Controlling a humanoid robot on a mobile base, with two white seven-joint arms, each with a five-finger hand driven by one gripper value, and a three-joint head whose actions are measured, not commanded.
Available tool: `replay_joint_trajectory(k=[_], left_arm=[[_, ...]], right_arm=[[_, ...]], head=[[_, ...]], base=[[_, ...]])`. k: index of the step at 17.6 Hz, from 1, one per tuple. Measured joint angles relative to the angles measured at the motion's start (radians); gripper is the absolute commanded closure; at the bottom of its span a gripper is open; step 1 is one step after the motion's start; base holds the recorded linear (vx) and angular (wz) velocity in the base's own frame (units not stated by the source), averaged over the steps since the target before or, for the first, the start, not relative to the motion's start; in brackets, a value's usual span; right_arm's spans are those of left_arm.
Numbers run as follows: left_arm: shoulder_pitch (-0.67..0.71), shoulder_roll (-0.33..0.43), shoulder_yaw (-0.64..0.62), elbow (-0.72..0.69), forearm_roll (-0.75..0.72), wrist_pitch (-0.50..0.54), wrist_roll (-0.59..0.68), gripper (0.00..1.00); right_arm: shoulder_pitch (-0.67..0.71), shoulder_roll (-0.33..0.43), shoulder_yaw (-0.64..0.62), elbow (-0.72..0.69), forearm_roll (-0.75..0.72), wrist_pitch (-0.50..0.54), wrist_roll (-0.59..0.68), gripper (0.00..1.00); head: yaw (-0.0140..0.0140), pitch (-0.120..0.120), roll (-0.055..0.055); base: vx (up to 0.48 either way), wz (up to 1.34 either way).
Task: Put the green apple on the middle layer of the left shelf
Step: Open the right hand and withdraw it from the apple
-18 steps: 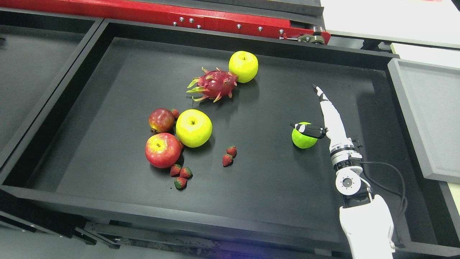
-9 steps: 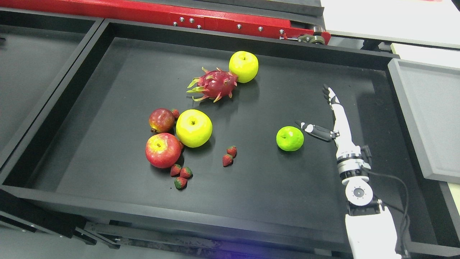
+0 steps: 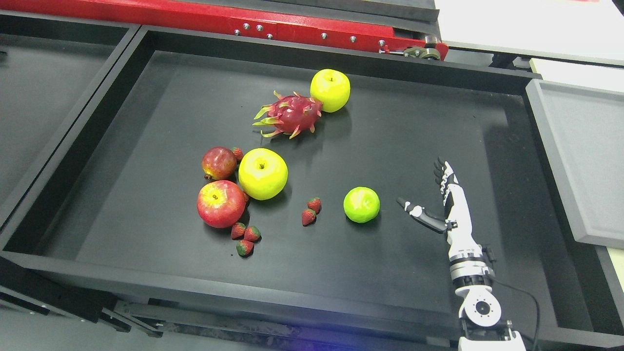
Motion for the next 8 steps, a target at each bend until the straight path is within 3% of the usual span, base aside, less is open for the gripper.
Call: replay_joint_trajectory(k=[8], left_arm=[[0.0, 0.0, 0.0, 0.0, 0.0, 0.0, 0.0, 0.0]], right_arm=[[0.042, 0.027, -0.004, -0.041, -0.049, 0.016, 0.0, 0.0]], head=[[0.0, 0.0, 0.0]], base=[[0.0, 0.0]])
